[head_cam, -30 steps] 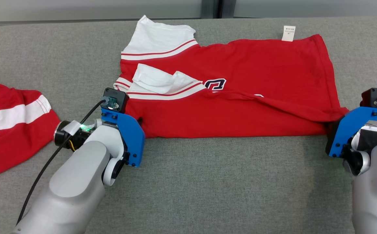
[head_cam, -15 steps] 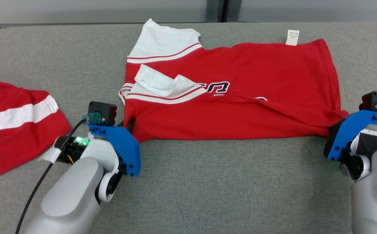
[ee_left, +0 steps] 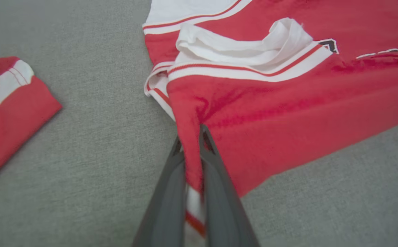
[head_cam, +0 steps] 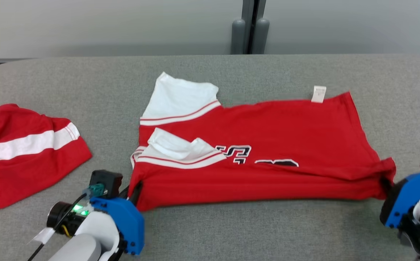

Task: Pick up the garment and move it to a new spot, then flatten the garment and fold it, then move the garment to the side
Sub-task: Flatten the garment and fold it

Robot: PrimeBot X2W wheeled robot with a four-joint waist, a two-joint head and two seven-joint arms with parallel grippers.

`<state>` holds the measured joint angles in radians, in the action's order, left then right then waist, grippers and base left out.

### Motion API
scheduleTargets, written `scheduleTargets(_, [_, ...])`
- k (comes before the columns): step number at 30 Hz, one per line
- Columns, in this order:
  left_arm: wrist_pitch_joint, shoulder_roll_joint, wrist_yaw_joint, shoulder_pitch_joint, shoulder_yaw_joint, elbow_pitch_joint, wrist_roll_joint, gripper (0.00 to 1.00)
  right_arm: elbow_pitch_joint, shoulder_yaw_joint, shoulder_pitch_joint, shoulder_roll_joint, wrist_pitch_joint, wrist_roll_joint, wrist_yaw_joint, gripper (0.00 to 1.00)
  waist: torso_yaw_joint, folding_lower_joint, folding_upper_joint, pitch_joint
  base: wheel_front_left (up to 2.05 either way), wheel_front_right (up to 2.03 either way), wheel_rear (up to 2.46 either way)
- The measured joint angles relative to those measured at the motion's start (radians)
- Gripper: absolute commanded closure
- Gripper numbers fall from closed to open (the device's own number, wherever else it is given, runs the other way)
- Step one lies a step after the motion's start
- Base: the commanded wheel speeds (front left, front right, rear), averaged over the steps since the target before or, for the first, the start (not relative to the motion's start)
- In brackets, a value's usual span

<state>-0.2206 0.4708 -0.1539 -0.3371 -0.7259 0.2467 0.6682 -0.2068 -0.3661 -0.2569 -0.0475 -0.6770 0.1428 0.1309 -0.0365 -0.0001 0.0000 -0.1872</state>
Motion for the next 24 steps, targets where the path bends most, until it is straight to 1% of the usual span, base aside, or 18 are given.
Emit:
scheduleTargets(6, [-0.057, 0.076, -0.058, 0.113, 0.000, -0.130, 0.014, 1.00, 0.112, -0.007, 0.139, 0.002, -0.070, 0.056, 0.001, 1.00, 0.006, 0.0000, 0.0000, 0.033, 0.00, 0.00, 0.00])
scheduleTargets(11, [-0.088, 0.110, -0.105, 0.203, -0.002, -0.223, 0.039, 1.00, 0.148, -0.004, 0.216, 0.002, -0.086, 0.099, 0.001, 1.00, 0.005, 0.0000, -0.0001, 0.041, 0.00, 0.00, 0.00])
scheduleTargets(12, [-0.093, 0.112, -0.113, 0.214, 0.001, -0.233, 0.048, 0.96, 0.152, -0.002, 0.224, 0.002, -0.081, 0.102, 0.001, 1.00, 0.004, 0.0000, 0.0000, 0.041, 0.00, 0.00, 0.00])
scheduleTargets(13, [-0.095, 0.114, -0.121, 0.225, 0.002, -0.241, 0.053, 0.30, 0.153, 0.001, 0.228, 0.001, -0.077, 0.107, 0.001, 0.50, 0.002, 0.0000, -0.0001, 0.042, 0.00, 0.00, 0.00])
scheduleTargets(14, [-0.095, 0.115, -0.128, 0.232, 0.003, -0.247, 0.053, 0.00, 0.153, 0.005, 0.231, 0.001, -0.077, 0.112, 0.001, 0.00, 0.001, 0.0000, -0.0001, 0.042, 0.00, 0.00, 0.00])
scheduleTargets(18, [-0.087, 0.121, -0.145, 0.234, 0.012, -0.269, 0.053, 0.00, 0.153, 0.010, 0.240, 0.000, -0.061, 0.108, 0.000, 0.00, -0.004, 0.0001, 0.0000, 0.046, 0.00, 0.00, 0.00])
scheduleTargets(24, [-0.081, 0.124, -0.143, 0.196, 0.033, -0.299, 0.045, 0.00, 0.190, 0.003, 0.223, 0.000, -0.050, 0.083, 0.000, 0.00, -0.018, 0.0002, 0.0000, 0.055, 0.00, 0.00, 0.00])
